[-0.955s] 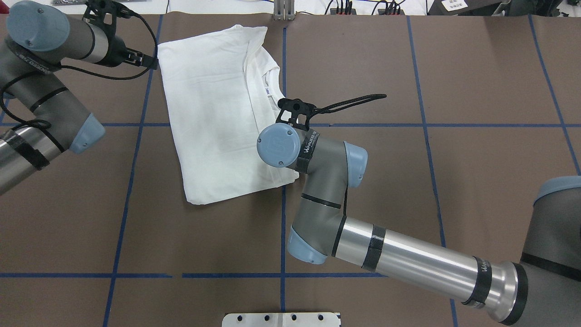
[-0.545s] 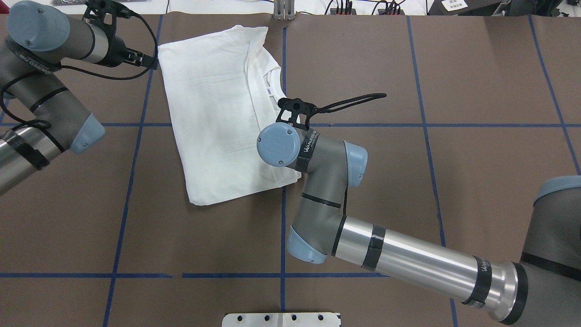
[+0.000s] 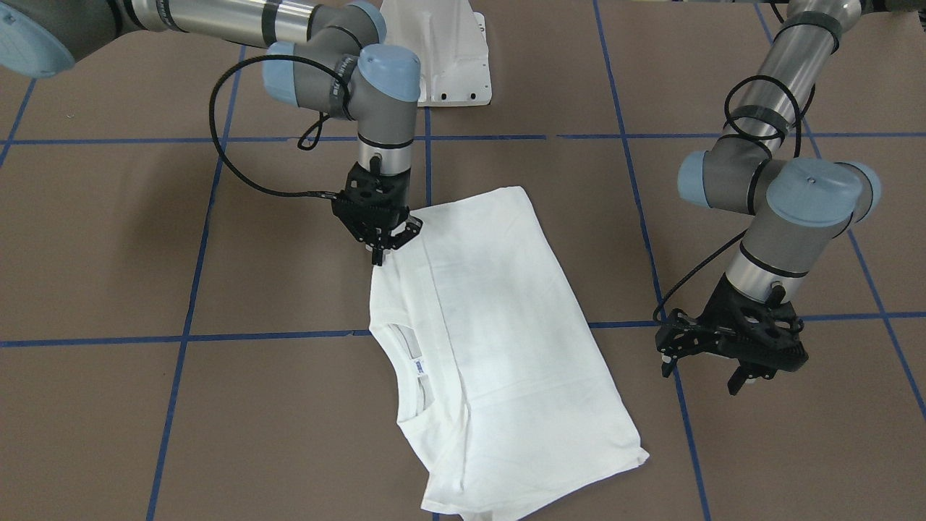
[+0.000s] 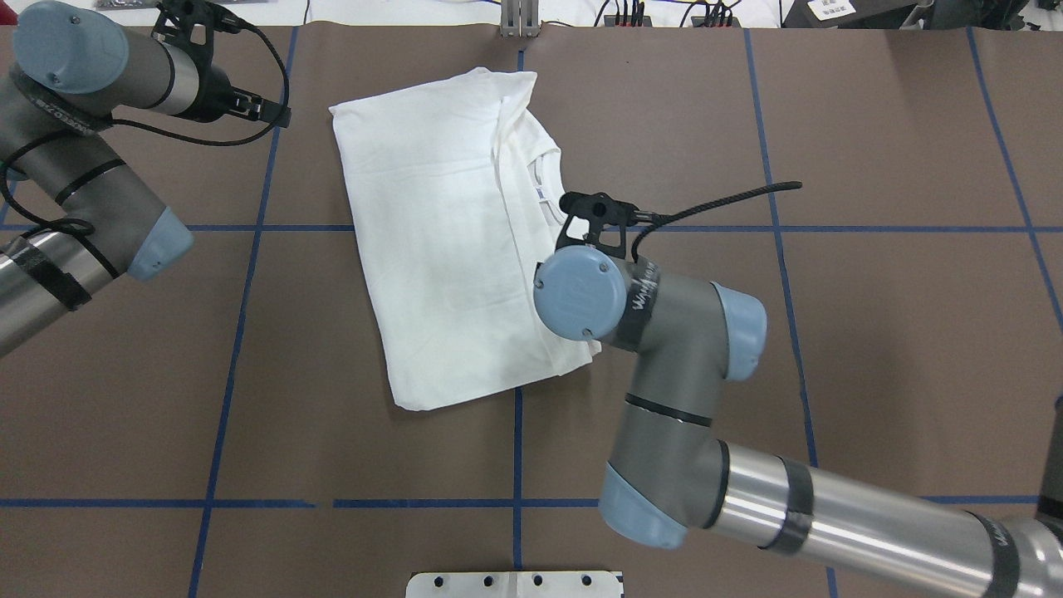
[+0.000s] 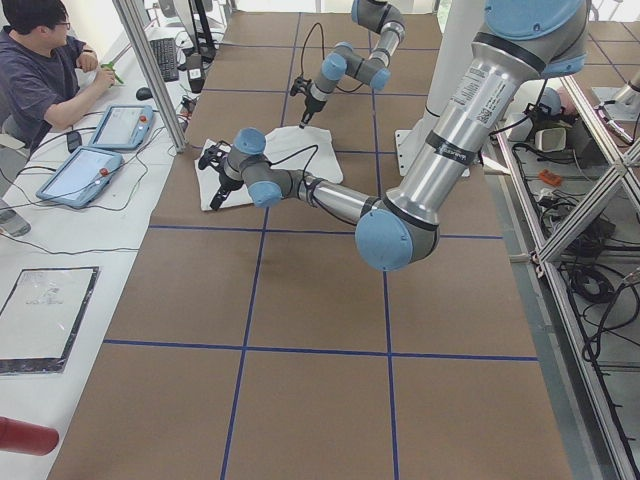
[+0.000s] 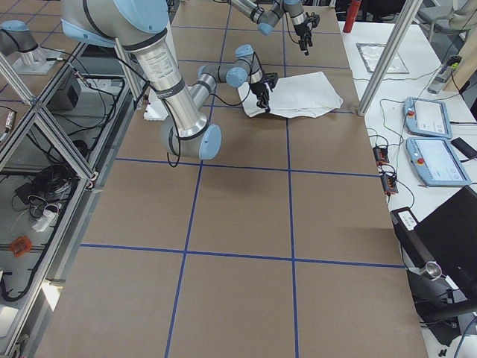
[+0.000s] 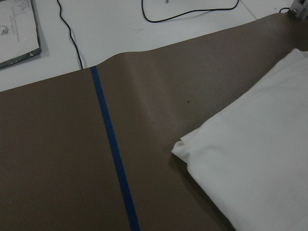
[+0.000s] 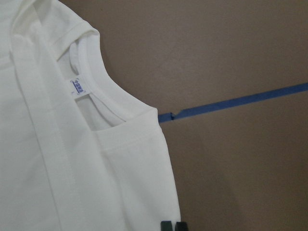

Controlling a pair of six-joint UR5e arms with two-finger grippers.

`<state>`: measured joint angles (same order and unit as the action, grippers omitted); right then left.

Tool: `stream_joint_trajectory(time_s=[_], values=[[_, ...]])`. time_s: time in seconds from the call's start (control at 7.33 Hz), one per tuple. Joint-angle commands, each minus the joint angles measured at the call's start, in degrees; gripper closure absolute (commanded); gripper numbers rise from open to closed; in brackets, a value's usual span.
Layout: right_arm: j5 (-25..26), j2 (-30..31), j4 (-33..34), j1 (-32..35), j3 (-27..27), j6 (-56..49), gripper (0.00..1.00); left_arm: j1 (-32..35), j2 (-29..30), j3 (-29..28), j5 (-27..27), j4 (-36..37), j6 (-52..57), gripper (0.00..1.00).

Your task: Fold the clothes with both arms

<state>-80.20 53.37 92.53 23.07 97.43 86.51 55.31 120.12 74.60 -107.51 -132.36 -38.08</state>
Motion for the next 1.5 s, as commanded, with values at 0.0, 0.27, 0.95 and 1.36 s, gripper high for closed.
stream_joint_trajectory(time_s=[0.0,0.27,0.95,1.36], values=[[3.91,8.31,1.07,-5.47,10.04,3.11,1.0,0.06,-0.06,0.02,-0.07,0.0,0.02,0.0],[7.32,7.72,2.98,-9.51,10.23,8.13,1.0,-0.03,0.03,0.02,-0.15,0.0,0.02,0.0],[5.94,3.95,4.15,-2.97,8.93,0.07,0.0,-0.29,0.03,0.1,-0.24,0.0,0.02,0.0],[2.7,-9.83,3.27,4.68,-10.88,0.06,0.0,-0.29,0.03,0.1,-0.16,0.0,-0.07,0.0]])
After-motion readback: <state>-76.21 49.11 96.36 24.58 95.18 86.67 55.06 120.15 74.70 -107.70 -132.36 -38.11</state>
